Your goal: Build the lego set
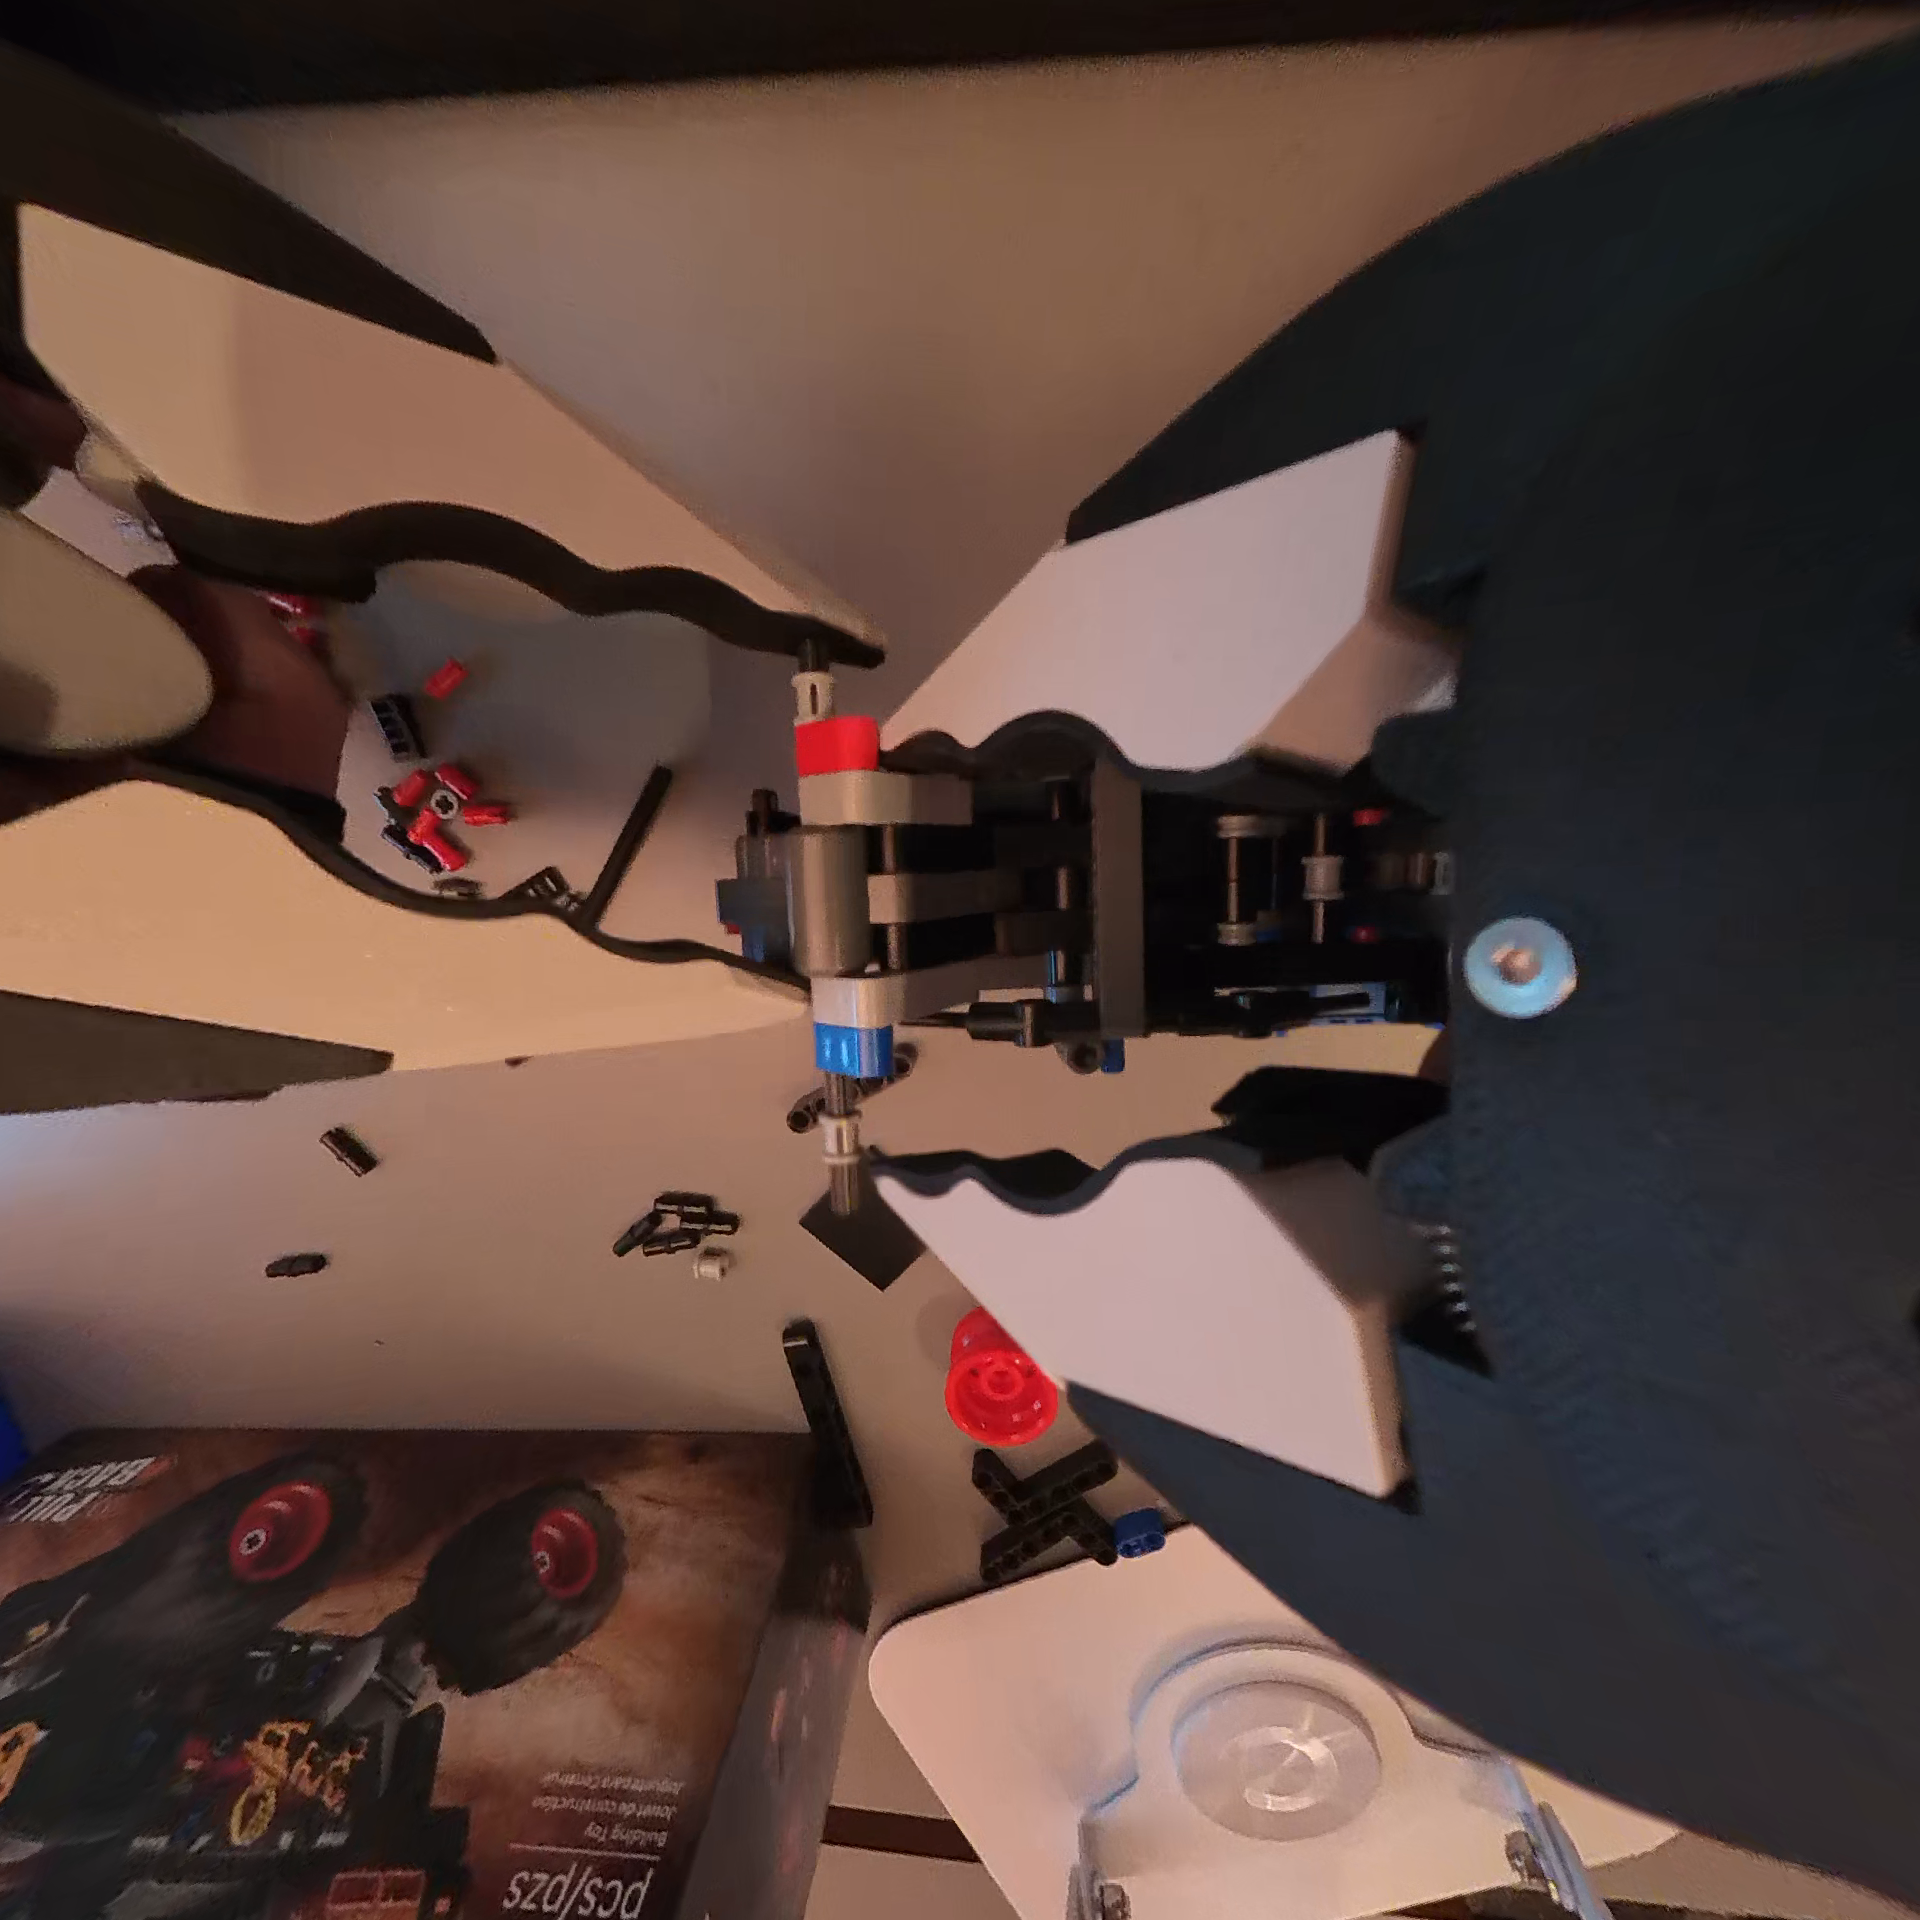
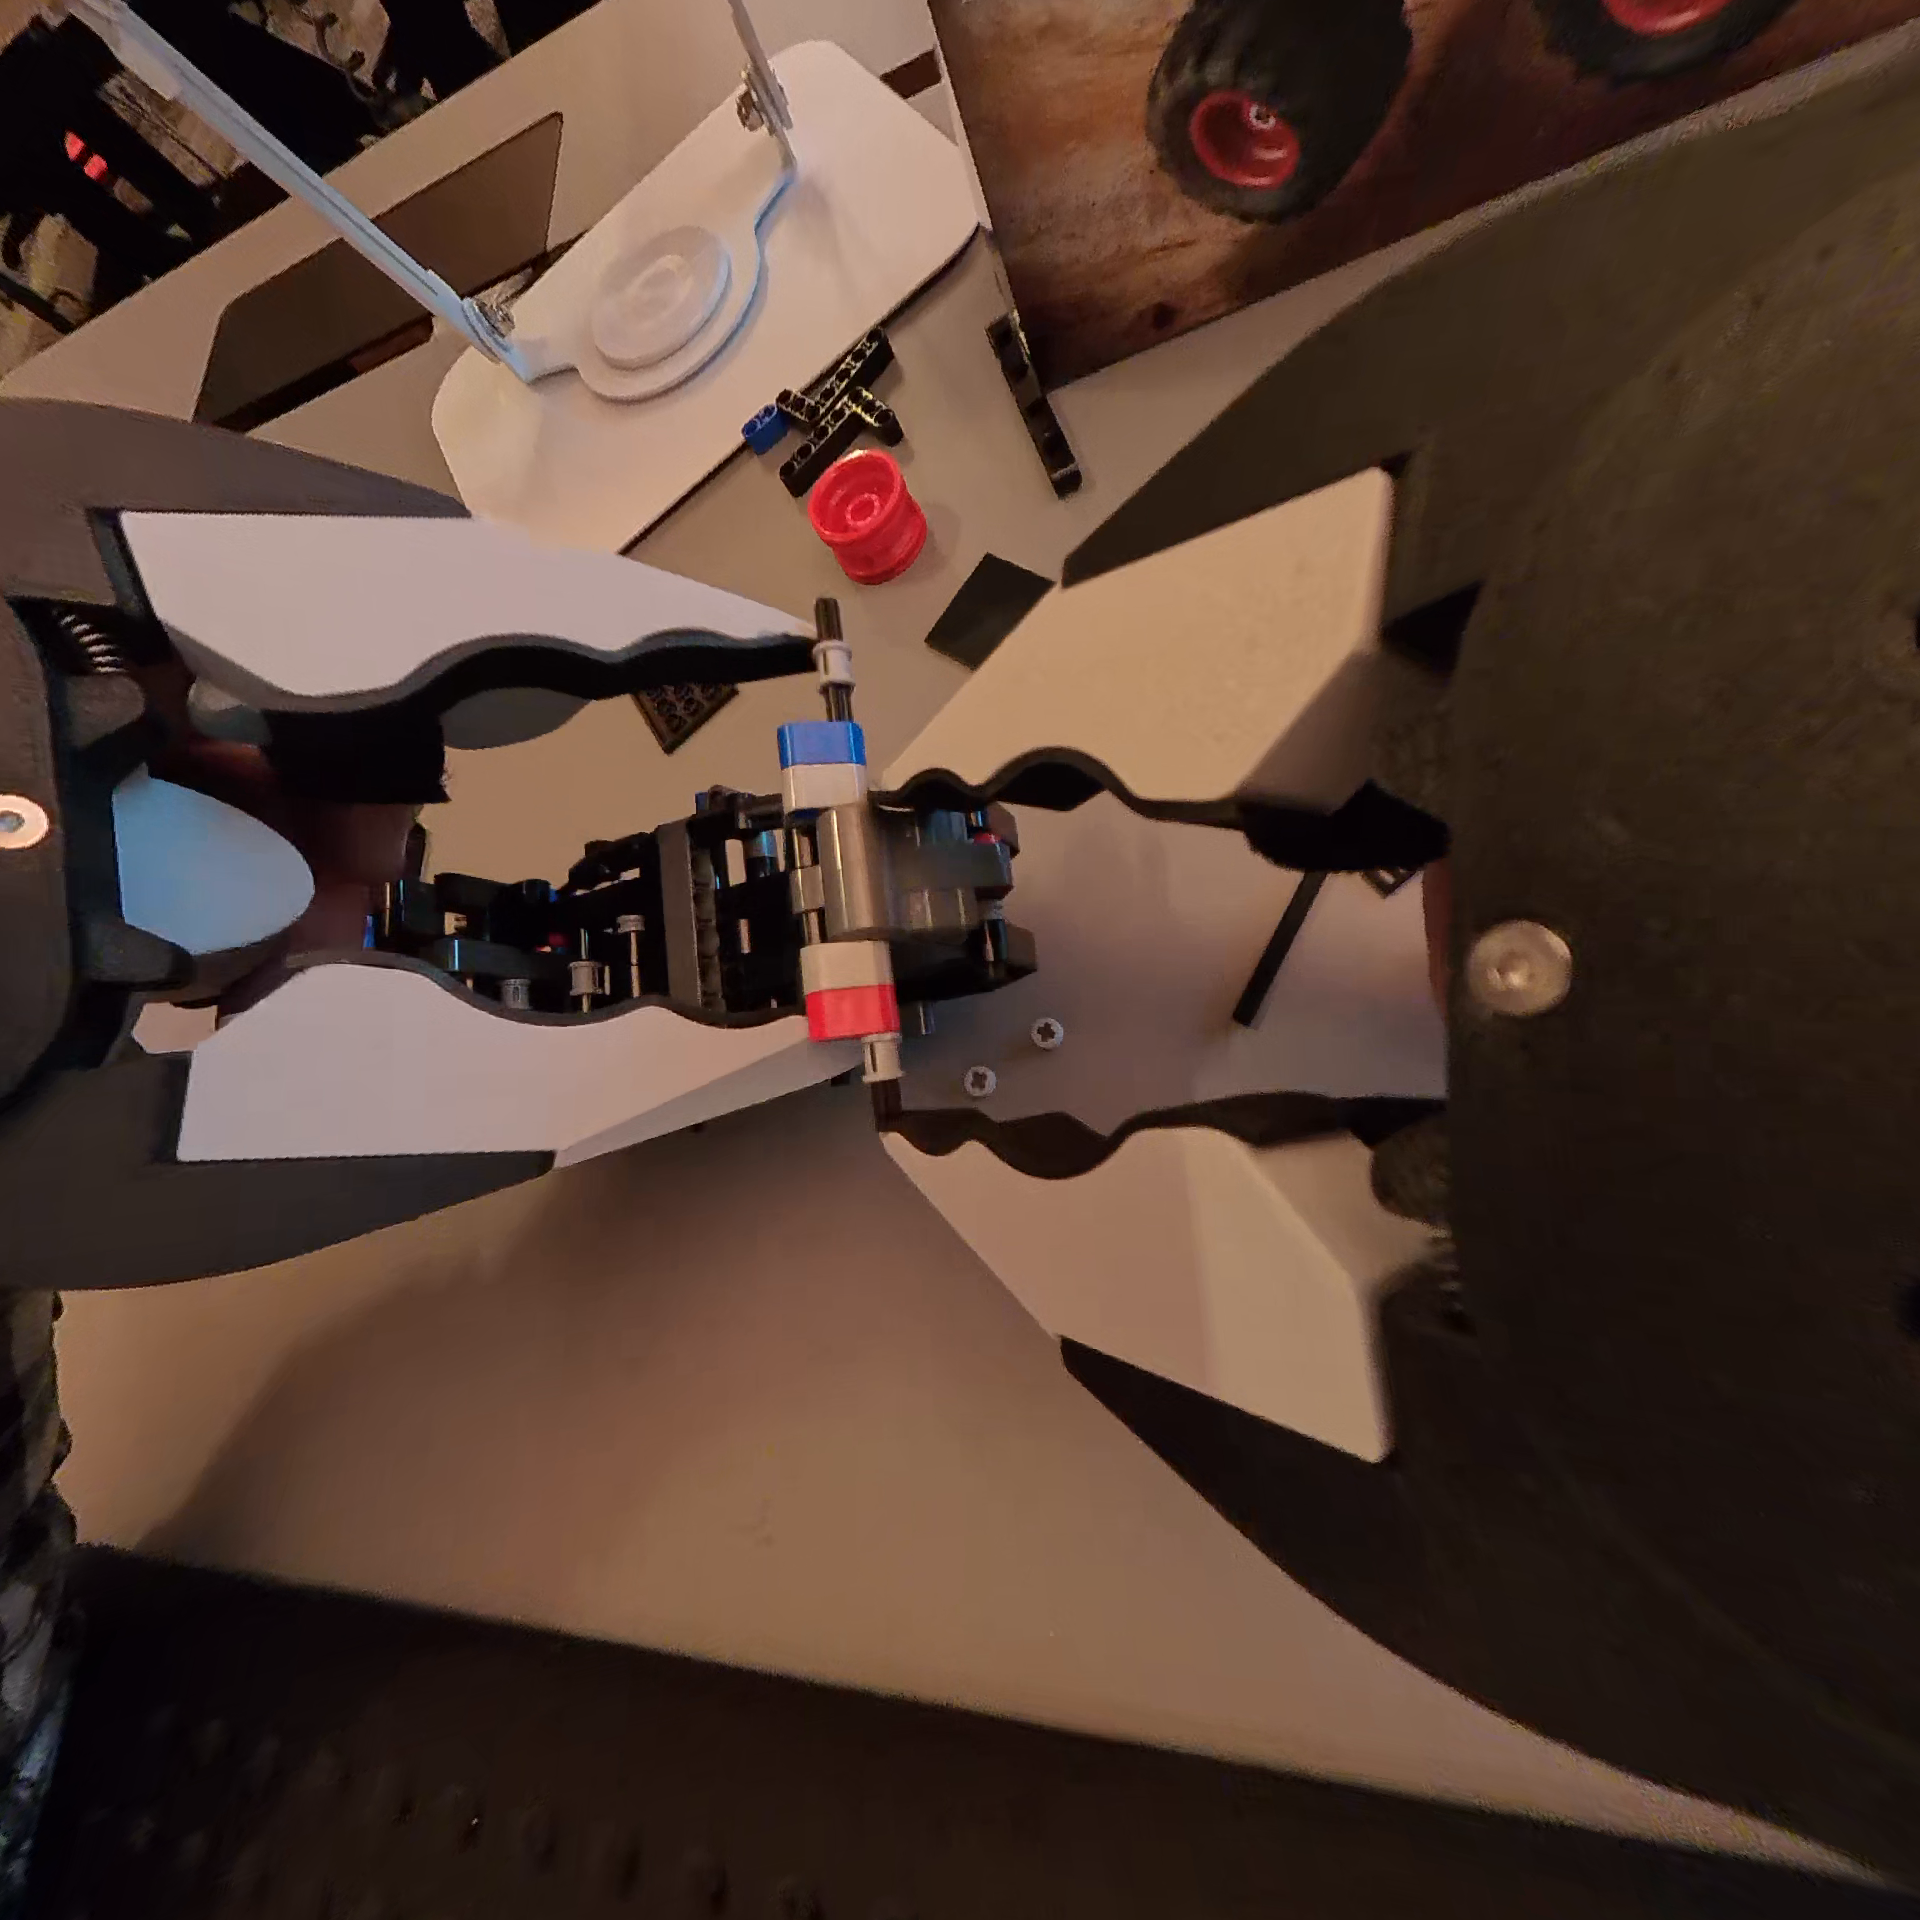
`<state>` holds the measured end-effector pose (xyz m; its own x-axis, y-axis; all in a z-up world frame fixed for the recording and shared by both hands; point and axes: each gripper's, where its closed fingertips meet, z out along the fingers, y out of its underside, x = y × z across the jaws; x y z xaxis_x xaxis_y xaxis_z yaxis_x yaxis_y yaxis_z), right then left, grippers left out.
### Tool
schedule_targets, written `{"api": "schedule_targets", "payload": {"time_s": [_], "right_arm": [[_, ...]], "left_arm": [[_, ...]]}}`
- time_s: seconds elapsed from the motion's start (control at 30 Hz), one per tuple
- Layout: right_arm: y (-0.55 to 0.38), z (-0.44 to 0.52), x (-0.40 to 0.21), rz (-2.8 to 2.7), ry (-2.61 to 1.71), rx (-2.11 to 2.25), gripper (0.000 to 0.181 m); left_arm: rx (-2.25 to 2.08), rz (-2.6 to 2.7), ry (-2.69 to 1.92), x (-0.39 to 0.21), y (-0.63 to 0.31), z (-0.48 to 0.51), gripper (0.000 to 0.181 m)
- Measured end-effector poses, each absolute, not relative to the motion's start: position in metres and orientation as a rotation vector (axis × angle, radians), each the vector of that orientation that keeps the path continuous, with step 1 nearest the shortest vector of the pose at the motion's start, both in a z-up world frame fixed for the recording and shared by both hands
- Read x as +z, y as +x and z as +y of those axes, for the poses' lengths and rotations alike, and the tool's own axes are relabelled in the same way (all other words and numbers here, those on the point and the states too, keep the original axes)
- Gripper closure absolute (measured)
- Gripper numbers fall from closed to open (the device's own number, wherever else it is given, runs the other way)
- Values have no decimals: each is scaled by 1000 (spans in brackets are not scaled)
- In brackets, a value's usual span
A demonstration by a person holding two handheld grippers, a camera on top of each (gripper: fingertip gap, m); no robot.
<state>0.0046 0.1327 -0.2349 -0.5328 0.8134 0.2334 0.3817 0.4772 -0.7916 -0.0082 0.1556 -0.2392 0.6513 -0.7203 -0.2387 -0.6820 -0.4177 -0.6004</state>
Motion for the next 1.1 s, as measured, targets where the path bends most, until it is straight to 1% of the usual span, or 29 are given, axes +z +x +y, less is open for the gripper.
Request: {"api": "schedule_targets", "payload": {"time_s": [0.53, 0.57, 0.6, 0.63, 0.83, 1.1], "right_arm": [[4, 133, -235, -2122, -979, 905, 127], [4, 133, -235, -2122, -980, 903, 127], [4, 133, -235, -2120, -982, 901, 127], [4, 133, -235, -2121, -980, 900, 127], [3, 133, -235, -2111, -986, 905, 127], [1, 133, -237, -2115, -990, 904, 126]], "left_arm": [[-15, 1117, -2147, -242, -4, 159, 114], [-18, 1121, -2147, -243, -4, 159, 115], [-29, 1129, -2147, -243, -3, 158, 121], [-26, 1131, -2144, -243, -3, 158, 121], [-15, 1133, -2147, -243, -5, 158, 120], [87, 1145, -2182, -242, -11, 158, 112]]}}
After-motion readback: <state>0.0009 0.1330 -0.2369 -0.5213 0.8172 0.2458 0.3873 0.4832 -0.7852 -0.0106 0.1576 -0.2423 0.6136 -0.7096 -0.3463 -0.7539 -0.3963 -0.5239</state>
